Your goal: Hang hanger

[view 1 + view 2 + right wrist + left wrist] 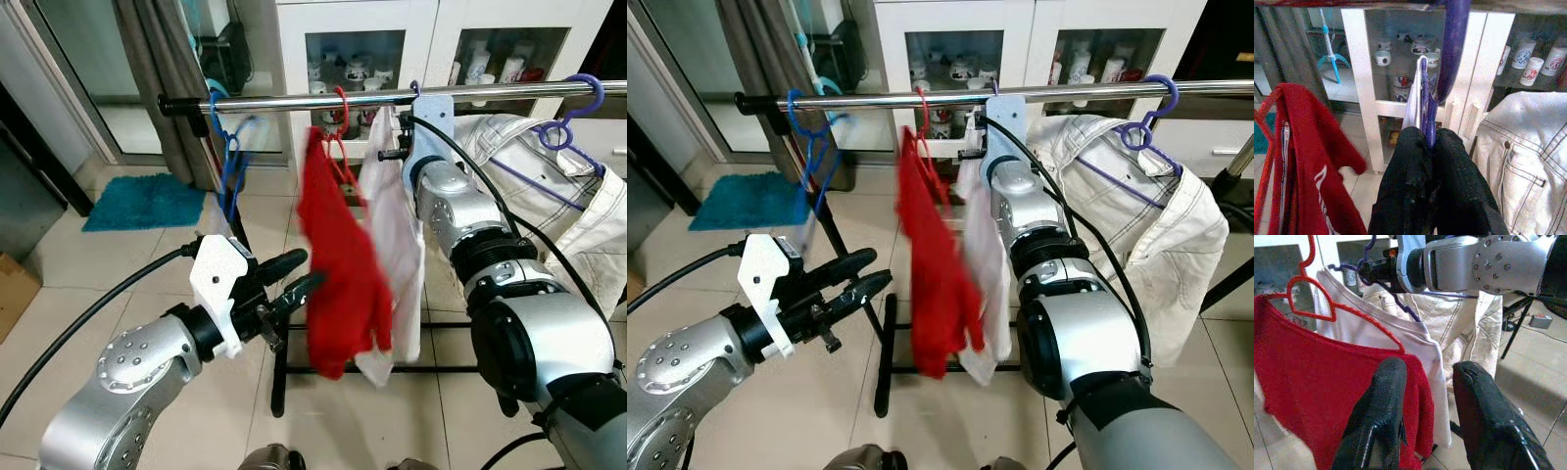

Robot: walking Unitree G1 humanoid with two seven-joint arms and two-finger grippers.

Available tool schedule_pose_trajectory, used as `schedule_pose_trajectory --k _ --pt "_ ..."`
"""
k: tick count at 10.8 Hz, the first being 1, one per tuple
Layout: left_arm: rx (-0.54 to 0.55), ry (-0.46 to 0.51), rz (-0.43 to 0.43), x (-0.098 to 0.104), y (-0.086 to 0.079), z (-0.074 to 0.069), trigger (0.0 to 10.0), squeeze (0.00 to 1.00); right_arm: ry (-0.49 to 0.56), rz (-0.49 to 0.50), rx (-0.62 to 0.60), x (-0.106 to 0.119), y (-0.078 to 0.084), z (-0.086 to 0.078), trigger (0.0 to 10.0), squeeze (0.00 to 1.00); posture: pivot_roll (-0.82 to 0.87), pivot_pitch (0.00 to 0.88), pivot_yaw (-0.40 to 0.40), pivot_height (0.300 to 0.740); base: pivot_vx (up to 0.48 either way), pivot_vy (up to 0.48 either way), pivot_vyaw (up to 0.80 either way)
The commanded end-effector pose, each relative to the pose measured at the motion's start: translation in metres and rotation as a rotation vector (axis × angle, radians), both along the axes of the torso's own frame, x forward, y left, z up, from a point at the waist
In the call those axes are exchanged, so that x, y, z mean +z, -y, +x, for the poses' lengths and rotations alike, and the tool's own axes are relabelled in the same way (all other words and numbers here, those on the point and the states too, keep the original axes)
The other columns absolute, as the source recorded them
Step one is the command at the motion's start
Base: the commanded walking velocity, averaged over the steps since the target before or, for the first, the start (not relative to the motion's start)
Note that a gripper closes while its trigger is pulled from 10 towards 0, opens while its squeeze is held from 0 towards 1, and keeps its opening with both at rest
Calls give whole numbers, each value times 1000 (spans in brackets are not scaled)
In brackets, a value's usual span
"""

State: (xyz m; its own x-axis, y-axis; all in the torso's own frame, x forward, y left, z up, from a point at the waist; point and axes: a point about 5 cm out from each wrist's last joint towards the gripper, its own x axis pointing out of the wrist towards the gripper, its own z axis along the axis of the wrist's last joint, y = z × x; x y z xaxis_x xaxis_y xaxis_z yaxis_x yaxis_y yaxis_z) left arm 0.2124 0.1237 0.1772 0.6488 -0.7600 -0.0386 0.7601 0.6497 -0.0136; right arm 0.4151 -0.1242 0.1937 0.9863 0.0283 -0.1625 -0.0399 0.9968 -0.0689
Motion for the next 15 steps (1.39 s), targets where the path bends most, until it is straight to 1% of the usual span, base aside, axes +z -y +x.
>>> schedule_pose_trajectory --k 1,2,3,4,5,7,8,9,10,11,12,13,14,15 --pt "2 2 5 2 -4 0 10000 0 -74 26 -9 -16 2 -3 10000 0 84 93 108 740 0 0 0" --pt "2 -3 10 1 -6 0 10000 0 -66 59 -4 -17 5 -4 10000 43 78 79 113 740 0 0 0" --pt "17 0 29 0 -9 3 10000 0 -40 59 7 -16 8 -4 10000 1000 69 66 118 740 0 0 0" --pt "19 -6 27 -2 -11 3 10000 0 -3 57 15 -14 10 -4 10000 1000 57 53 125 740 0 0 0" --pt "29 -13 19 -5 -12 3 10000 0 46 27 21 -10 14 -5 10000 1000 42 46 131 740 0 0 0" --pt "104 -26 16 -12 -17 7 10000 0 155 56 77 0 17 -14 10000 1000 13 33 138 740 0 0 0" --pt "223 -44 7 -17 -21 11 10000 0 228 172 148 7 17 -30 10000 1000 -9 22 143 740 0 0 0" --pt "298 -52 -16 -19 -24 11 10000 0 271 210 192 11 18 -43 10000 1000 -15 17 142 740 0 0 0" --pt "388 -56 -21 -21 -28 8 10000 0 314 235 272 13 18 -69 10000 1000 -18 7 135 740 0 0 0" --pt "451 -50 -9 -23 -31 5 10000 0 318 225 305 10 17 -92 10000 1000 -22 0 129 740 0 0 0" --pt "501 -25 -2 -22 -32 3 10000 0 272 237 329 3 17 -112 10000 1000 -26 0 127 740 0 0 0" --pt "606 23 8 -20 -34 2 10000 0 207 210 312 -17 23 -143 10000 0 -33 0 125 740 0 0 0" --pt "637 17 20 -23 -36 1 10000 0 170 234 291 -29 27 -155 10000 0 -38 0 118 740 0 0 0" --pt "662 12 75 -32 -43 -2 10000 0 160 243 235 -41 35 -169 10000 0 -39 0 116 740 0 0 0"
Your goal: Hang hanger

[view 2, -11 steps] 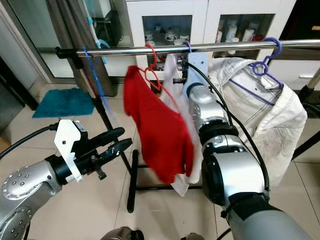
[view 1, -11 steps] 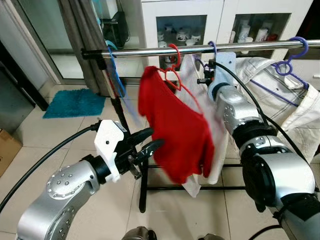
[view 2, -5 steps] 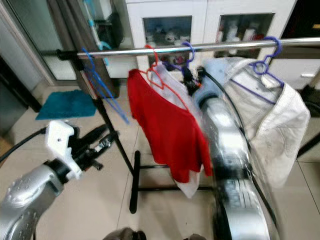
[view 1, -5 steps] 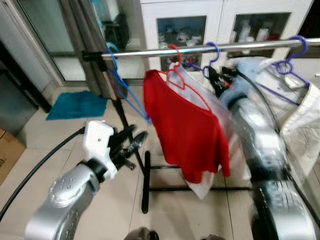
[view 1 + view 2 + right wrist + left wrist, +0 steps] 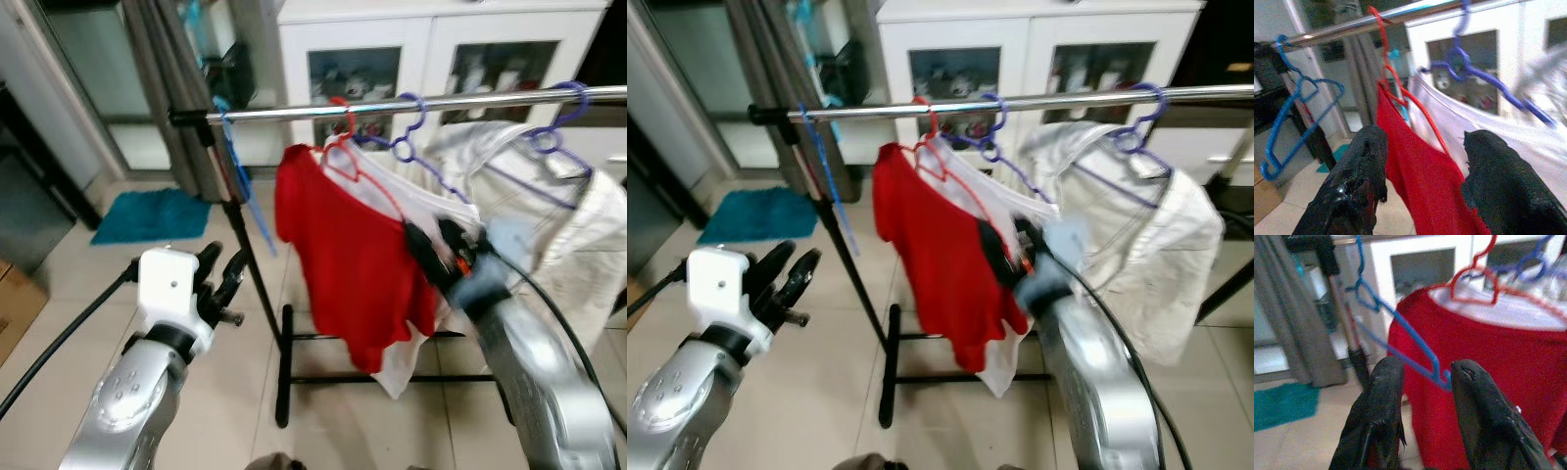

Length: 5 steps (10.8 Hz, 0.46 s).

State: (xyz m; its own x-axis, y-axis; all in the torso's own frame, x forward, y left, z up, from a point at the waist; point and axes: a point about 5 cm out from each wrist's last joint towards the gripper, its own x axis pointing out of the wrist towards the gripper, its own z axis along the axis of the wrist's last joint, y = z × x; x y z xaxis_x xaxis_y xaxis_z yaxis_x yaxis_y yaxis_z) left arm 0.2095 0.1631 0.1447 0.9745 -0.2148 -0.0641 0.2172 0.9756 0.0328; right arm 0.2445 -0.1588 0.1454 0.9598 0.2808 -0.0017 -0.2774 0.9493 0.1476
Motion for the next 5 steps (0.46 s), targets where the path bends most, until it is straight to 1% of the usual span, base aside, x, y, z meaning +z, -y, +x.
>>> schedule_pose_trajectory --k 1,2,3,4,5 --pt "39 -8 31 -5 -8 -1 10000 0 34 -7 -21 4 1 -1 10000 0 -39 0 116 740 0 0 0" --pt "88 -22 43 -15 -16 -5 10000 0 20 -81 19 -6 -2 -7 10000 0 -32 0 90 740 0 0 0" --pt "106 -10 47 -16 -16 -7 10000 0 20 -121 44 -9 -5 -10 10000 0 -30 0 86 740 0 0 0" --pt "110 -9 63 -18 -16 -11 10000 0 -73 -94 81 -18 -8 -11 10000 0 -27 1 58 740 0 0 0" --pt "110 -9 63 -18 -16 -11 10000 0 -73 -94 81 -18 -8 -11 10000 0 -27 1 58 740 0 0 0"
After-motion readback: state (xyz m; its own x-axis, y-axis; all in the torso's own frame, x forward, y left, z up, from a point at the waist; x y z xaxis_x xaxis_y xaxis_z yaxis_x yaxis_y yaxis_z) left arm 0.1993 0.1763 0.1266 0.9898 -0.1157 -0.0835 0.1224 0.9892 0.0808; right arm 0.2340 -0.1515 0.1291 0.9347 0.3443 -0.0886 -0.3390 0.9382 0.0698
